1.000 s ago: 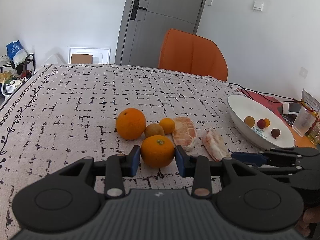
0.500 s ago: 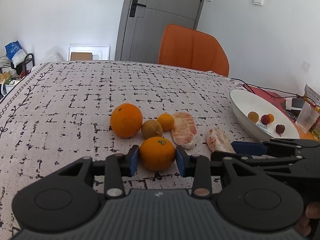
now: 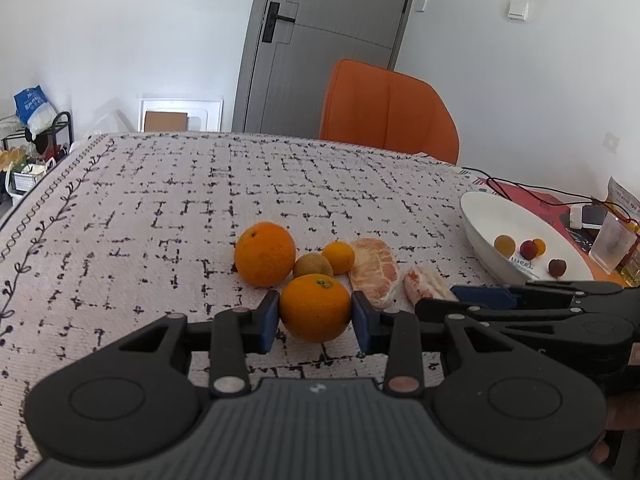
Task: Organize fruits
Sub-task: 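Grasp a peeled pomelo segment with the right tool while the left tool grasps a large orange, then place the pomelo segment in the white plate with the right tool while the left tool releases the orange there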
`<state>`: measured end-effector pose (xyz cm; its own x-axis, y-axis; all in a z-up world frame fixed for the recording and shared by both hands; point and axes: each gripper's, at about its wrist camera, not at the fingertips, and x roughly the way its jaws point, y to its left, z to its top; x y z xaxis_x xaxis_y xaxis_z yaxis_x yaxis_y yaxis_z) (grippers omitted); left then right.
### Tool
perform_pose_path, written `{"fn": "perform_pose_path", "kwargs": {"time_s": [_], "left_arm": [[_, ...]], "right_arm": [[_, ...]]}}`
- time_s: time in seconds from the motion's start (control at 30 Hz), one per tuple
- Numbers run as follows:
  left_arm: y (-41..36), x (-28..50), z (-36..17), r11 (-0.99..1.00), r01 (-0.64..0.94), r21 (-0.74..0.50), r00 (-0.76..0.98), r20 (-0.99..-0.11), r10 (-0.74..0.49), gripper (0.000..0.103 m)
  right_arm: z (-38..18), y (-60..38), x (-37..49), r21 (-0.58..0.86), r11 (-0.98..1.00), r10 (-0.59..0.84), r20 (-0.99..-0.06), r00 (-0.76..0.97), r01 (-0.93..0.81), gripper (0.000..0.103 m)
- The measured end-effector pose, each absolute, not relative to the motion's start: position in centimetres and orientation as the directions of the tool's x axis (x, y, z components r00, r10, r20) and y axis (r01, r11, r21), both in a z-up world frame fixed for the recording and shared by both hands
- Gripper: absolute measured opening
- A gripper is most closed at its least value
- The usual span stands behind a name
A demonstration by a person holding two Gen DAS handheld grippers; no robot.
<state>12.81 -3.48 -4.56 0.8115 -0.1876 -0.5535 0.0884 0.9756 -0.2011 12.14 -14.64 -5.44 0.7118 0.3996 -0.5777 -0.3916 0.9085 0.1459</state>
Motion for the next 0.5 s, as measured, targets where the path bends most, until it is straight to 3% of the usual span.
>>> {"fn": "perform_pose_path", "kwargs": {"time_s": [0.5], "left_arm": [[-6.2,11.6,-2.2,0.983,0.126,-0.135,0.847,-0.502,-0.177,0.037]], "right_arm": [[-2.8,-17.7,9.2,0.175,0.906,0.419,-0.492,0.763,-0.384,0.037]]}}
